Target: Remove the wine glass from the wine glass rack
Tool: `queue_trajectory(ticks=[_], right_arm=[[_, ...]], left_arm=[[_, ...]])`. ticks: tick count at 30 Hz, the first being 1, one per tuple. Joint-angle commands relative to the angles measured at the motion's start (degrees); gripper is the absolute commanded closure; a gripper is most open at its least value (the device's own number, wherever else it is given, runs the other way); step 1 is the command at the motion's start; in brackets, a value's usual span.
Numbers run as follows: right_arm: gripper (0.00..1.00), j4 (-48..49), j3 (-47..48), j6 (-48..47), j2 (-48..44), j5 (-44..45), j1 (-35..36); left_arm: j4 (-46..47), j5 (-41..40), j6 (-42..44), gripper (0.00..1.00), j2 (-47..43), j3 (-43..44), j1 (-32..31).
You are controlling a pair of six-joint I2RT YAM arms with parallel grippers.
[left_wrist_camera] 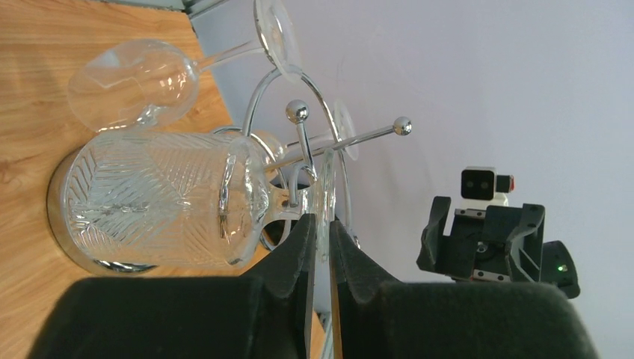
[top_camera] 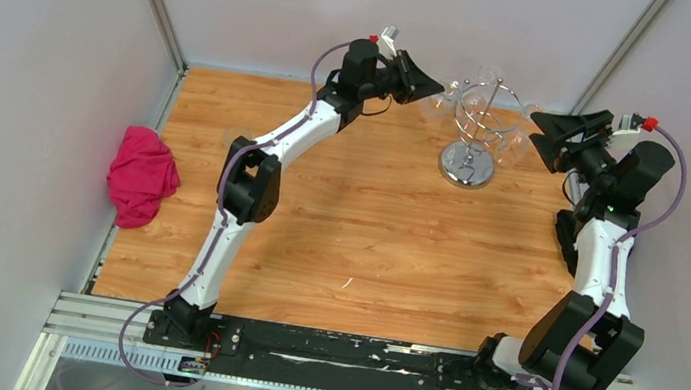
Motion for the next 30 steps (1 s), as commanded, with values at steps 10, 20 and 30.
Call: queue_trajectory(ticks=[10, 20, 30], right_arm=[[0.21, 2.95, -1.8, 1.42, 0.04, -1.78, -0.87], [0.21, 3.57, -1.88, 2.06, 0.03, -1.95, -0.73], [0.21, 4.09, -1.58, 2.58, 0.54, -2.14, -0.6]], left_arm=[[0.79, -0.81, -11.48, 1.0, -4.52, -2.54, -0.11], [1.45, -1.82, -13.45, 1.0, -6.63, -5.0, 0.68], [2.89, -1.66, -15.11, 1.0, -8.8, -7.54, 1.03]])
